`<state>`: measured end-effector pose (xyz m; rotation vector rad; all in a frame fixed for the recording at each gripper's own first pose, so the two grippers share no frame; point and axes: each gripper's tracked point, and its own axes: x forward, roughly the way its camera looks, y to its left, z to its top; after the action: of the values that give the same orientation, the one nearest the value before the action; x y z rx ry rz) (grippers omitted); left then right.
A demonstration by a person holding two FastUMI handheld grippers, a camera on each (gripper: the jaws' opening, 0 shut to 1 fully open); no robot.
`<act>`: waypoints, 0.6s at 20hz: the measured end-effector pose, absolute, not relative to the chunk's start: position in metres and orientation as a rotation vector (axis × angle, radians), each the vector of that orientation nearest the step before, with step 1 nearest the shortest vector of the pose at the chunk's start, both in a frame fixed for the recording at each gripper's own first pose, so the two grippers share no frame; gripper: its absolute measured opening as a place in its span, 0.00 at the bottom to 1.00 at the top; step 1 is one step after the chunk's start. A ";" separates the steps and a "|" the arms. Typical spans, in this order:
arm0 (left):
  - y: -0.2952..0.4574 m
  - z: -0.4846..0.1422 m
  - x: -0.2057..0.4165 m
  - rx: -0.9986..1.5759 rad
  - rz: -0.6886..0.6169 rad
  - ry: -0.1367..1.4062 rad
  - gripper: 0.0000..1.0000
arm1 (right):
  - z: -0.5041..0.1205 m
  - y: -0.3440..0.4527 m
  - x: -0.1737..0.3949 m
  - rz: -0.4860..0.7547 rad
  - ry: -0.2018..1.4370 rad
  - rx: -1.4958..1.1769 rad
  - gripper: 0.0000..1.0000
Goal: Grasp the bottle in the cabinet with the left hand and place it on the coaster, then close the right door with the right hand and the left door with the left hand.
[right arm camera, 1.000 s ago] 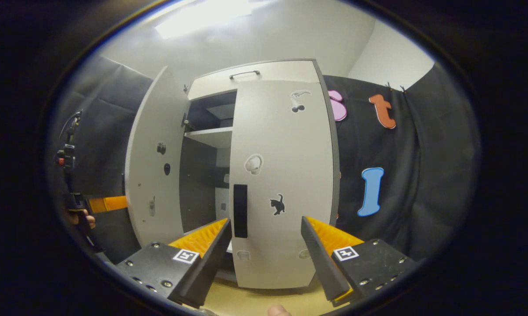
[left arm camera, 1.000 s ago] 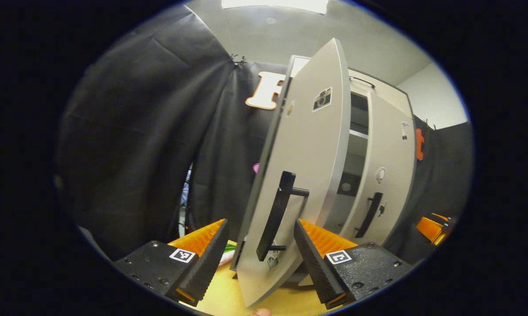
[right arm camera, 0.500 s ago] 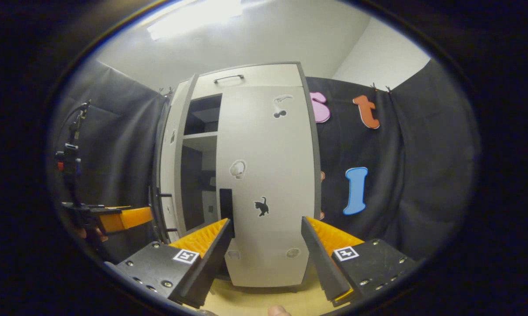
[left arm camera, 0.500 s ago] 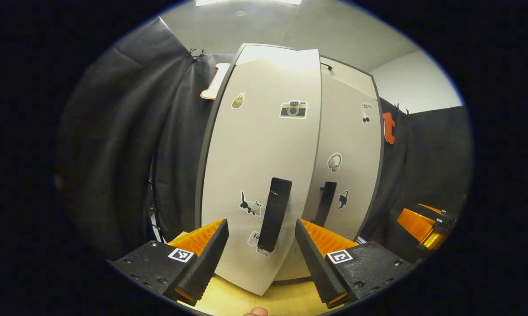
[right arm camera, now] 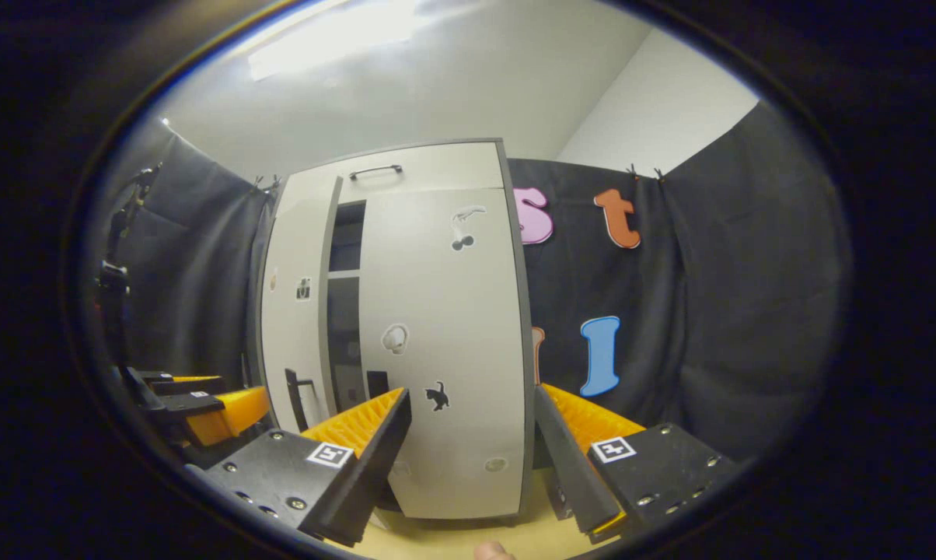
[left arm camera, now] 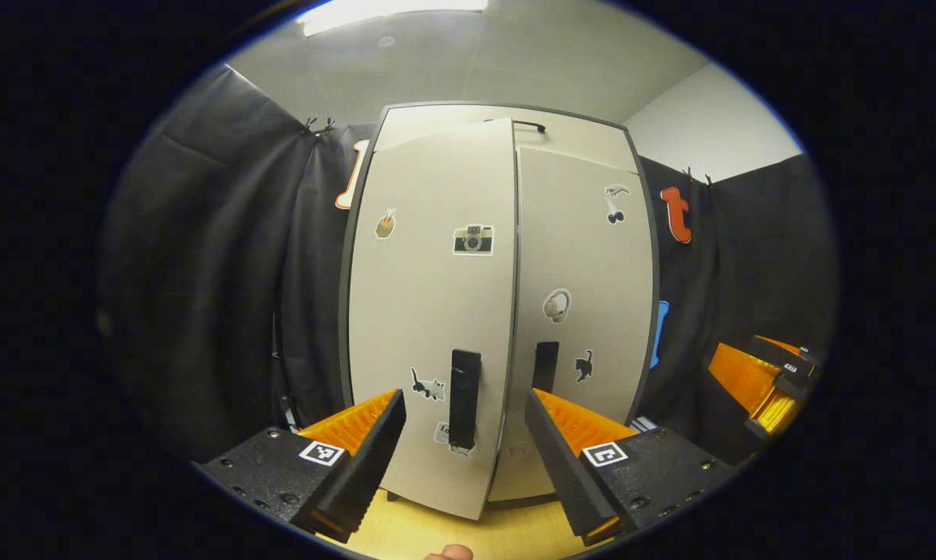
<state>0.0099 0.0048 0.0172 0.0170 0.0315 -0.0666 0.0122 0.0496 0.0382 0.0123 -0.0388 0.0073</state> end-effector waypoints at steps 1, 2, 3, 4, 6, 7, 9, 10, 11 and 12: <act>0.001 0.018 0.012 0.012 -0.070 0.024 0.95 | 0.040 0.047 0.012 0.000 -0.044 0.006 0.95; -0.001 0.020 0.014 0.011 -0.074 0.017 0.95 | 0.040 0.046 0.012 -0.002 -0.045 0.000 0.95; -0.003 0.019 0.017 0.009 -0.077 0.018 0.95 | 0.038 0.045 0.012 -0.003 -0.042 -0.002 0.92; -0.005 0.018 0.019 0.010 -0.080 0.017 0.95 | 0.037 0.045 0.011 -0.001 -0.038 -0.006 0.92; -0.008 0.020 0.019 0.006 -0.083 0.005 0.96 | 0.035 0.043 0.011 -0.003 -0.038 -0.022 0.92; -0.009 0.021 0.020 0.004 -0.086 0.000 0.96 | 0.036 0.042 0.012 -0.004 -0.039 -0.029 0.95; -0.011 0.025 0.021 0.001 -0.085 -0.013 0.96 | 0.036 0.042 0.012 -0.002 -0.043 -0.029 0.92; -0.011 0.026 0.022 0.002 -0.082 -0.018 0.96 | 0.037 0.041 0.012 -0.001 -0.043 -0.028 0.92; -0.009 0.026 0.023 0.004 -0.077 -0.019 0.96 | 0.037 0.039 0.013 -0.003 -0.044 -0.027 0.92; -0.008 0.027 0.023 0.008 -0.071 -0.018 0.96 | 0.037 0.038 0.014 -0.003 -0.044 -0.025 0.92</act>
<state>0.0235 -0.0076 0.0265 0.0079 -0.0178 -0.0706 0.0140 0.0385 0.0372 -0.0251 -0.0441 -0.0031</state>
